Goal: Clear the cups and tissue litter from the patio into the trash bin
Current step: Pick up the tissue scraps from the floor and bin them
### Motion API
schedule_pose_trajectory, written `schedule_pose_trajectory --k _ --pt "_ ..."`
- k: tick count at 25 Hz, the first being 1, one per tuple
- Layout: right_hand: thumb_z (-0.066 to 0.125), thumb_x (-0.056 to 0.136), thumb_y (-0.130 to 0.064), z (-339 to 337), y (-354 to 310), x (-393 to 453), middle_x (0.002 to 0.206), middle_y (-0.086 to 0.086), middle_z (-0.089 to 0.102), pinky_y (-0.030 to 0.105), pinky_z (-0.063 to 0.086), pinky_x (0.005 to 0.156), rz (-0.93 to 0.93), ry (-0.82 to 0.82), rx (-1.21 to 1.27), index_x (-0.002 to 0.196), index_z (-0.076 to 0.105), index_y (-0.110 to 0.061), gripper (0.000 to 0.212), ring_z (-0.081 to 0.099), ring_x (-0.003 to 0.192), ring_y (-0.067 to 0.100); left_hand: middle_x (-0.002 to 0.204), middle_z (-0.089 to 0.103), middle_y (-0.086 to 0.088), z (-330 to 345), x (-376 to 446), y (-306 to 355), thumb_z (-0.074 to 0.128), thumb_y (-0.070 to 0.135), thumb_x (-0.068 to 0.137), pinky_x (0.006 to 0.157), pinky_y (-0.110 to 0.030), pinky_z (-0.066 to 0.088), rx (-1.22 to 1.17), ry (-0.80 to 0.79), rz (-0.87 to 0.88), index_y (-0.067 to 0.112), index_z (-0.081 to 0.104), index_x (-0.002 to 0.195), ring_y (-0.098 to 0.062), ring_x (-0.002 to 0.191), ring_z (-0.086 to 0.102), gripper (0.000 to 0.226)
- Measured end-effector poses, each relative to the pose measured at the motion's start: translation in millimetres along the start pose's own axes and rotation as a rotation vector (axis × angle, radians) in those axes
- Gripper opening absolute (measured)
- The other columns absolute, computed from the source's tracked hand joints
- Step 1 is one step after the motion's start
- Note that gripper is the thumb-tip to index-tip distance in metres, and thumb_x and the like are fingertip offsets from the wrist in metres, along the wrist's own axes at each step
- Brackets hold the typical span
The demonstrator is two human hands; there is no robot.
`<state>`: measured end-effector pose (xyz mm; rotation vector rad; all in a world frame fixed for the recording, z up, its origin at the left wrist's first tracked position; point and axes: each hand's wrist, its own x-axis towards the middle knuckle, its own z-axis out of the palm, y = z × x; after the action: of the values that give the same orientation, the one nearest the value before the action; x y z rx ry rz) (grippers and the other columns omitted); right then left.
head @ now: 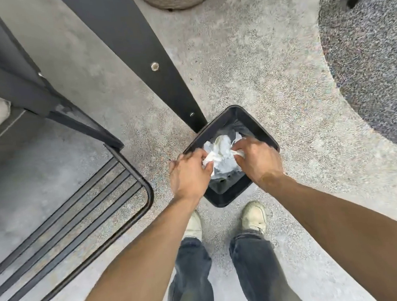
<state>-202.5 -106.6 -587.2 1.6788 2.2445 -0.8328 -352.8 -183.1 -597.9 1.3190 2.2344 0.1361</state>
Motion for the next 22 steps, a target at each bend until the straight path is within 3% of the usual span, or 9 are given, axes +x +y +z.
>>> schedule_pose_trajectory --k 5,11,18,22 --pt "0.062 0.088 -0.024 14 11 13 0.116 0.004 0.065 0.035 0.049 0.075 -0.010 -0.051 0.000 0.114 0.064 -0.026 0.026 0.067 0.091 0.030 0.102 0.068 0.004 22 6 -7 0.067 0.040 0.085 0.084 -0.034 0.035 0.038 -0.056 -0.037 0.029 0.061 0.109 -0.020 0.101 0.059 0.027" --pt "0.061 0.087 -0.029 -7 6 8 0.121 0.001 0.062 0.038 0.049 0.077 -0.038 -0.072 -0.009 0.118 0.060 -0.029 0.031 0.065 0.095 0.029 0.108 0.064 0.008 -2 2 2 0.067 0.040 0.085 0.083 -0.031 0.028 -0.012 -0.077 -0.056 0.031 0.062 0.108 -0.016 0.104 0.058 0.025" --pt "0.061 0.088 -0.032 -99 -17 -35 0.118 -0.005 0.060 0.042 0.056 0.077 -0.152 0.030 0.072 0.120 0.057 -0.032 0.032 0.065 0.093 0.022 0.109 0.062 0.013 -102 -36 28 0.064 0.042 0.089 0.091 -0.028 0.028 -0.114 0.054 0.009 0.032 0.062 0.113 -0.010 0.107 0.055 0.027" --pt "0.062 0.087 -0.039 -177 -40 -67 0.114 -0.009 0.061 0.040 0.055 0.082 -0.282 0.143 0.069 0.122 0.054 -0.033 0.036 0.061 0.099 0.017 0.113 0.062 0.016 -180 -70 46 0.063 0.046 0.088 0.099 -0.030 0.031 -0.151 0.227 0.066 0.033 0.063 0.114 -0.006 0.109 0.055 0.029"
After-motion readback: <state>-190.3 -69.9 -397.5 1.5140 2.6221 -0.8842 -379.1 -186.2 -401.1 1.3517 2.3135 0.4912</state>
